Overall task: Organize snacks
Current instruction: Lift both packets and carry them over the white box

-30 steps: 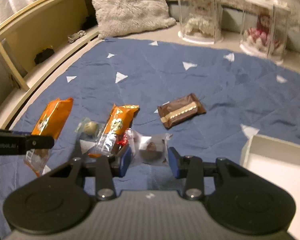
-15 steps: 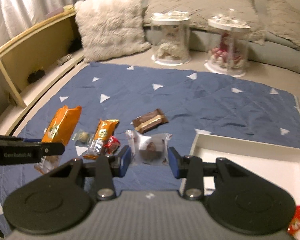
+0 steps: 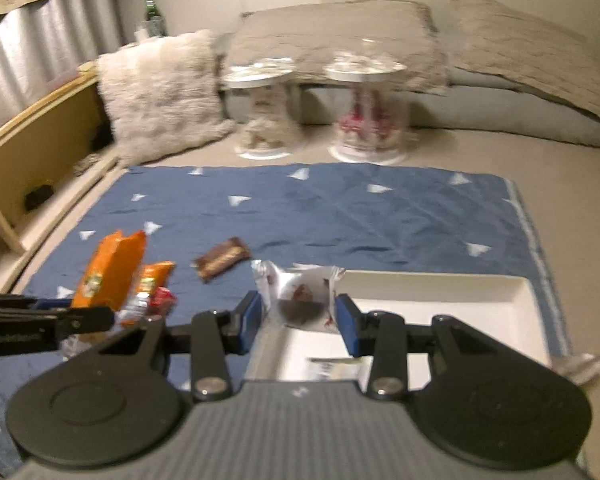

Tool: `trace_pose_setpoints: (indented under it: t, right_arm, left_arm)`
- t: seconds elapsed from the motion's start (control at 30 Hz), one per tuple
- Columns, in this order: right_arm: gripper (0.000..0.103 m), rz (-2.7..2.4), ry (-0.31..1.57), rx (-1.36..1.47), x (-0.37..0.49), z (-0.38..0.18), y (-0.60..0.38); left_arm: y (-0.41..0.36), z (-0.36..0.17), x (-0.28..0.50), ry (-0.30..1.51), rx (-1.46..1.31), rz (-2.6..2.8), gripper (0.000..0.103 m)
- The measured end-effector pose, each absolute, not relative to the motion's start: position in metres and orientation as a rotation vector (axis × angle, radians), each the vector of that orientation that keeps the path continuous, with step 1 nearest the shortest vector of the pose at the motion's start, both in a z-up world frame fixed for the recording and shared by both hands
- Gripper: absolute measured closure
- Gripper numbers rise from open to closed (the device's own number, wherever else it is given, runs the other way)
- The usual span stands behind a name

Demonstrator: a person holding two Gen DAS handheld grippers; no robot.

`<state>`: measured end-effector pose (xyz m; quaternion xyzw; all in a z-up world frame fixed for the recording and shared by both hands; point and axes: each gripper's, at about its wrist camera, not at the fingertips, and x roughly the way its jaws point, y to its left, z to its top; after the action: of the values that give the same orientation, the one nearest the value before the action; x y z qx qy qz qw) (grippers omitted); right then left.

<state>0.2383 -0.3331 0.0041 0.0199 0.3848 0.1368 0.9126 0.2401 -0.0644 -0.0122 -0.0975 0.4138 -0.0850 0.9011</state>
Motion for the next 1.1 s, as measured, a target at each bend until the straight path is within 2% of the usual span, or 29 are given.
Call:
trace_pose_setpoints:
  t: [0.33,0.7,1.03,1.1]
  right_arm:
    - [0.056,0.123,0.836,0.11,0.251,-0.018,-0.42]
    - [0.056,0.027,0.916,0.125,0.267,-0.053,-0.47]
    - [0.056,0.055,0.957,0.151,0.281,-0.063,-0.468]
    - [0.056,0.073,0.976,0.141,0.284,-0.065,-0.462]
  left_arm:
    - [-0.153,-0.044,0.258,0.929,-0.277,-0.321,0.065]
    - [-0.226,-0.108,0.27,1.076,-0.376,-0.432,0.065]
    - [-0.223,-0.151,0.292,1.12,-0.42,-0.307,0.065]
    - [-0.22,-0.154,0.295,1.123,-0.452,-0.292,0.062]
